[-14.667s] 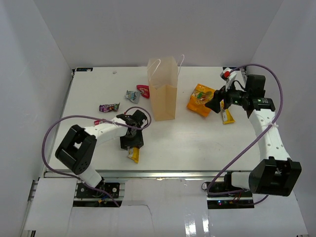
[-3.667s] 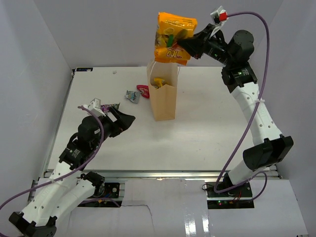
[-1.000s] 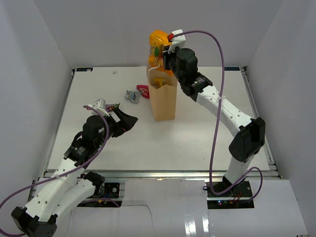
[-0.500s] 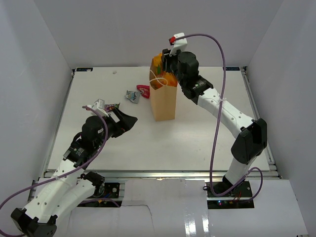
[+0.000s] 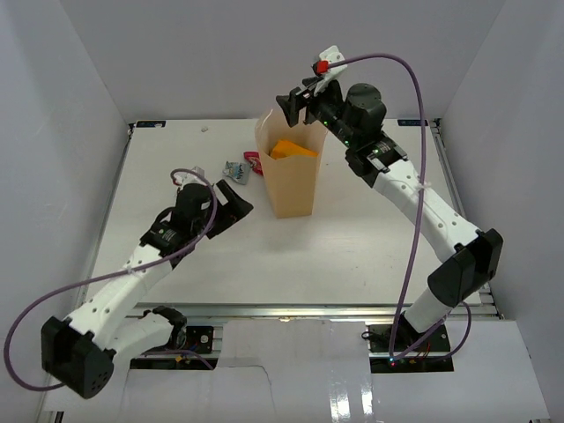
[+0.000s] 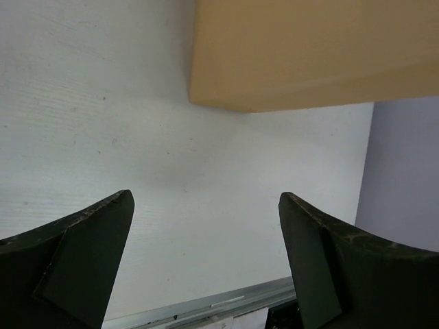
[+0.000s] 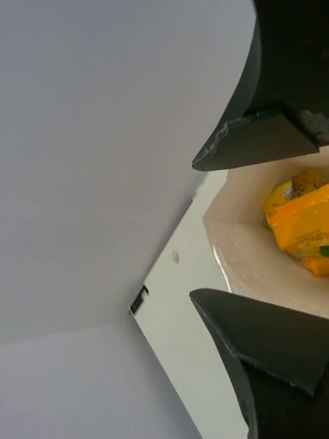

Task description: Place the snacks into the paper bag

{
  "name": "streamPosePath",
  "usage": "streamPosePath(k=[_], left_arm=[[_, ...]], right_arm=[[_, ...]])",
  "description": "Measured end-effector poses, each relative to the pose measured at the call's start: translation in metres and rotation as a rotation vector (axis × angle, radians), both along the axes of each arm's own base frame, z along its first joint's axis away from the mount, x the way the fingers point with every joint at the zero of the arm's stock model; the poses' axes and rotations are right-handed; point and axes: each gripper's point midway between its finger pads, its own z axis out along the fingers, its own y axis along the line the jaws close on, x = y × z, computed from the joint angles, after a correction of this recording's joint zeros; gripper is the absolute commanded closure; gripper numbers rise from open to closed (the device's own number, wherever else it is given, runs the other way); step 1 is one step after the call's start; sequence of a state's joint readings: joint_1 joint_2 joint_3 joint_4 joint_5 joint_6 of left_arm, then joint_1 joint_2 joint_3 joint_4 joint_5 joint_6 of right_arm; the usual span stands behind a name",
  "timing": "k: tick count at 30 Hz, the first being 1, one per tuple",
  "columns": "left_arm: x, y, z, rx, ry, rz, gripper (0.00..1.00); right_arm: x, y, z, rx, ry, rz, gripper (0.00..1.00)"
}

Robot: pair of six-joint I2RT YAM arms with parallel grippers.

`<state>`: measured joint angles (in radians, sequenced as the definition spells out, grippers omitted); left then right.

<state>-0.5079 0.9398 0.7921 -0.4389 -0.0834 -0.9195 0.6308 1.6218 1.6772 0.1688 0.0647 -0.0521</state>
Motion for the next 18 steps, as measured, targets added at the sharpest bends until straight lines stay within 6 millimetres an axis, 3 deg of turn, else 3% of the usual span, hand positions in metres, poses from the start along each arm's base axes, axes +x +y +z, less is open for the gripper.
streamPosePath(k=[1, 4, 6, 9, 12, 18], left_arm=[[0.007, -0.001, -0.004, 0.012, 0.025, 0.009, 0.04], [0.041, 0.006, -0.024, 0.038, 0.119, 0.058, 0.06], [0.067, 0.018, -0.040, 0.037, 0.182, 0.104, 0.10], [0.101, 0.041, -0.071, 0.019, 0.280, 0.185, 0.14], [0.132, 0.055, -0.099, -0.008, 0.351, 0.243, 0.15], [0.200, 0.042, -0.129, -0.038, 0.377, 0.236, 0.15]], right_arm=[[-0.007, 0.001, 0.002, -0.026, -0.012, 0.060, 0.10], [-0.026, -0.012, 0.012, -0.083, -0.057, 0.207, 0.07], [-0.037, -0.038, 0.014, -0.107, -0.081, 0.254, 0.06], [-0.047, -0.090, -0.002, -0.161, -0.065, 0.249, 0.06], [-0.055, -0.133, -0.044, -0.229, -0.003, 0.215, 0.06], [-0.084, -0.199, -0.172, -0.297, 0.279, 0.176, 0.07]])
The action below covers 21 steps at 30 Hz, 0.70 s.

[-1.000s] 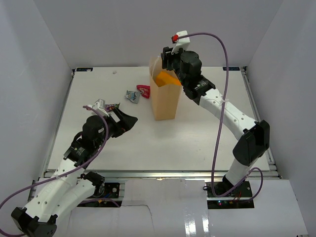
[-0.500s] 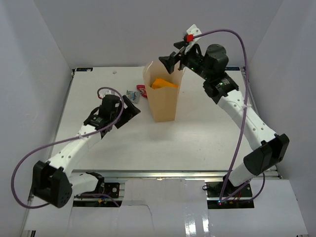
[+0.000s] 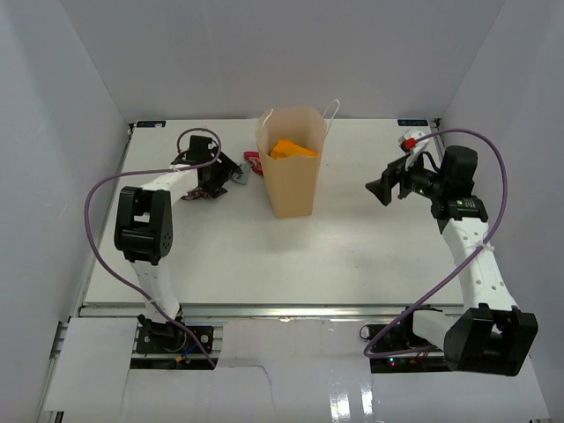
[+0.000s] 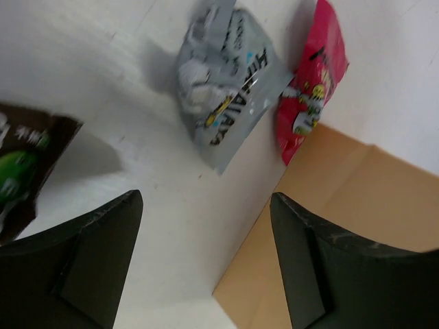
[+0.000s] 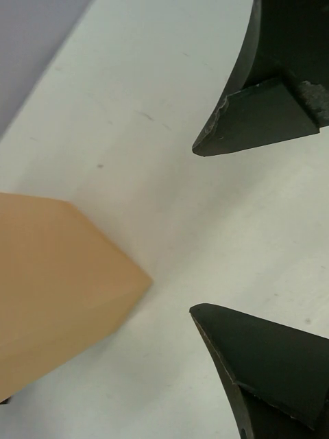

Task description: Place the snacks into the paper bag

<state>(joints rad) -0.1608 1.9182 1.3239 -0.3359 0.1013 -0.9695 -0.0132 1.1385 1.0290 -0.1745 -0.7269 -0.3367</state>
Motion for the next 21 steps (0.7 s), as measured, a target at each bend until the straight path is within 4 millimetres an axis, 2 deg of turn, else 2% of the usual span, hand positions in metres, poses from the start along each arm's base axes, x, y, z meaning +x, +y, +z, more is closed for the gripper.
streamPosePath(k=[3, 6, 10, 13, 16, 17, 21], left_arm=[[0.027, -0.005, -0.004, -0.002, -0.016, -0.005, 0.17], [0.047, -0.004, -0.004, 0.018, -0.032, 0.005, 0.19], [0.062, 0.004, -0.009, 0.064, -0.036, 0.040, 0.23], [0.067, 0.008, -0.018, 0.094, -0.014, 0.053, 0.32], [0.075, 0.010, -0.026, 0.114, -0.003, 0.053, 0.41], [0.077, 0.010, -0.029, 0.118, 0.005, 0.052, 0.50], [0.078, 0.011, -0.034, 0.137, 0.011, 0.038, 0.65]], right_arm=[[-0.019, -0.022, -0.046, -0.016, 0.113, -0.041, 0.07], [-0.036, -0.029, -0.067, -0.012, 0.164, -0.046, 0.08], [-0.044, -0.031, -0.071, 0.001, 0.167, -0.042, 0.09], [-0.045, -0.032, -0.070, 0.007, 0.167, -0.039, 0.10], [-0.045, -0.032, -0.070, 0.012, 0.168, -0.039, 0.10], [-0.045, -0.033, -0.070, 0.014, 0.170, -0.041, 0.11], [-0.046, -0.032, -0.069, 0.029, 0.178, -0.037, 0.11]])
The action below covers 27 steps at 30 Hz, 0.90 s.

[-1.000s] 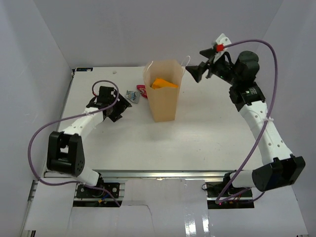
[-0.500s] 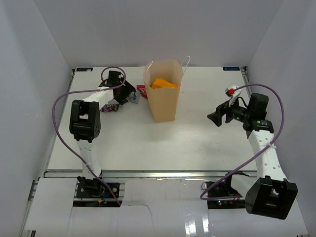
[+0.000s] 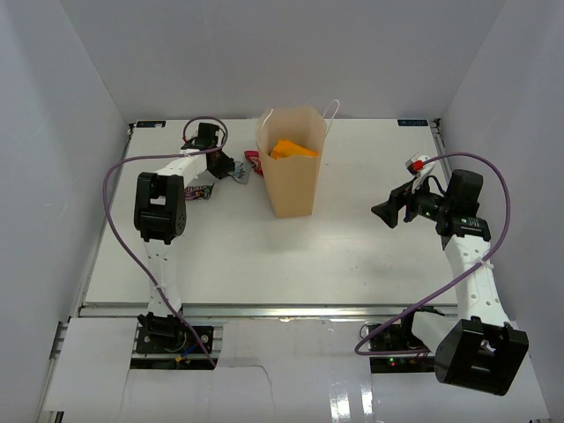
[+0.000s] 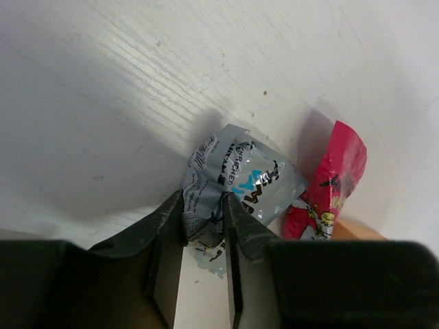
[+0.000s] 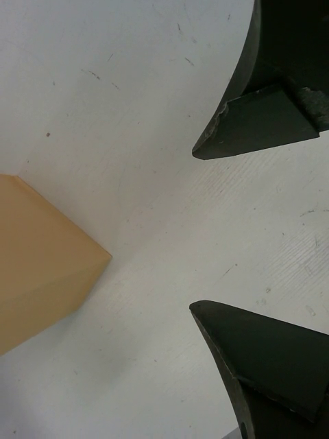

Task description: Place the snacks into the paper bag

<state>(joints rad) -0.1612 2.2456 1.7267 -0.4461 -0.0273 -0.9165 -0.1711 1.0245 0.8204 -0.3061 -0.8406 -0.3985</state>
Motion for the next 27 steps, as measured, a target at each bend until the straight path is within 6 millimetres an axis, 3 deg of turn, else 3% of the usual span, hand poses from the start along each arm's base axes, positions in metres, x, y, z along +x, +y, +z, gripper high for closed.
streamPosePath(k=[9, 13, 16, 22, 25, 27], left_arm=[[-0.010, 0.006, 0.006, 0.065, -0.016, -0.074, 0.81], [-0.037, 0.013, 0.036, 0.096, -0.058, -0.109, 0.83], [-0.065, 0.018, 0.092, 0.095, -0.179, -0.117, 0.84], [-0.112, 0.014, 0.244, 0.044, -0.579, -0.152, 0.85], [-0.135, 0.002, 0.301, -0.005, -0.735, -0.205, 0.85], [-0.146, -0.011, 0.327, -0.037, -0.801, -0.253, 0.85]], right_arm=[[-0.002, 0.003, 0.003, 0.031, 0.016, 0.006, 0.12], [-0.003, 0.004, 0.004, 0.037, 0.015, 0.011, 0.12], [-0.004, 0.004, 0.004, 0.043, 0.019, 0.011, 0.12], [-0.005, 0.005, 0.004, 0.051, 0.027, 0.010, 0.13], [-0.004, 0.005, 0.004, 0.052, 0.029, 0.010, 0.13], [-0.004, 0.005, 0.003, 0.053, 0.033, 0.010, 0.13]])
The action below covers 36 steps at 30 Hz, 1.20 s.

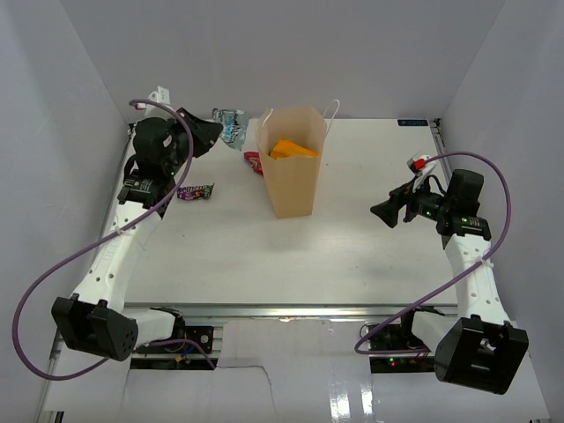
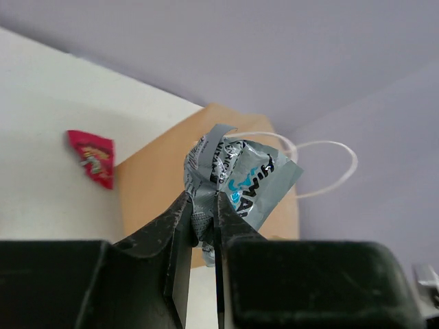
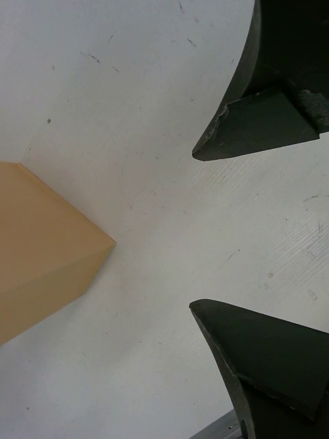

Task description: Place the snacks into the paper bag

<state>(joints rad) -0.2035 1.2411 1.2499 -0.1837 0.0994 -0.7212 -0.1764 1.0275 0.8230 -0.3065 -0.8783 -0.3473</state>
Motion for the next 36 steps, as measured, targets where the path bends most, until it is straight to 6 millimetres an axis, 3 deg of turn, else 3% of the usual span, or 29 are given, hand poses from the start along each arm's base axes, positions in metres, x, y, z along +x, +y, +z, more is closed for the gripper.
streamPosePath(k=[5, 9, 13, 19, 22, 23, 26, 30, 36], left_arm=[[-0.013, -0.059, 0.052, -0.015, -0.108, -0.174, 0.85], [-0.014, -0.111, 0.066, -0.001, -0.139, -0.290, 0.85], [0.007, -0.142, 0.054, 0.047, -0.120, -0.313, 0.84], [0.057, -0.170, 0.013, 0.181, -0.036, -0.259, 0.81], [0.073, -0.176, -0.006, 0.249, 0.004, -0.235, 0.63], [0.076, -0.177, -0.010, 0.267, 0.013, -0.232, 0.52], [0.080, -0.180, -0.013, 0.289, 0.029, -0.228, 0.40], [0.077, -0.184, 0.020, 0.259, -0.013, -0.235, 0.27], [0.059, -0.175, 0.108, 0.168, -0.177, -0.217, 0.24]], right_arm=[[0.002, 0.000, -0.003, 0.003, 0.014, 0.000, 0.13], [0.002, 0.000, -0.003, 0.002, 0.012, 0.000, 0.13], [0.002, 0.000, -0.002, 0.002, 0.011, 0.000, 0.13], [0.002, 0.000, -0.001, 0.001, 0.008, 0.000, 0.13], [0.002, 0.000, -0.001, 0.001, 0.007, 0.000, 0.13], [0.002, 0.000, -0.001, 0.001, 0.007, 0.000, 0.13], [0.002, 0.000, -0.001, 0.001, 0.007, 0.000, 0.12], [0.002, 0.000, -0.001, 0.001, 0.007, 0.000, 0.12], [0.002, 0.000, -0.001, 0.001, 0.008, -0.001, 0.12]])
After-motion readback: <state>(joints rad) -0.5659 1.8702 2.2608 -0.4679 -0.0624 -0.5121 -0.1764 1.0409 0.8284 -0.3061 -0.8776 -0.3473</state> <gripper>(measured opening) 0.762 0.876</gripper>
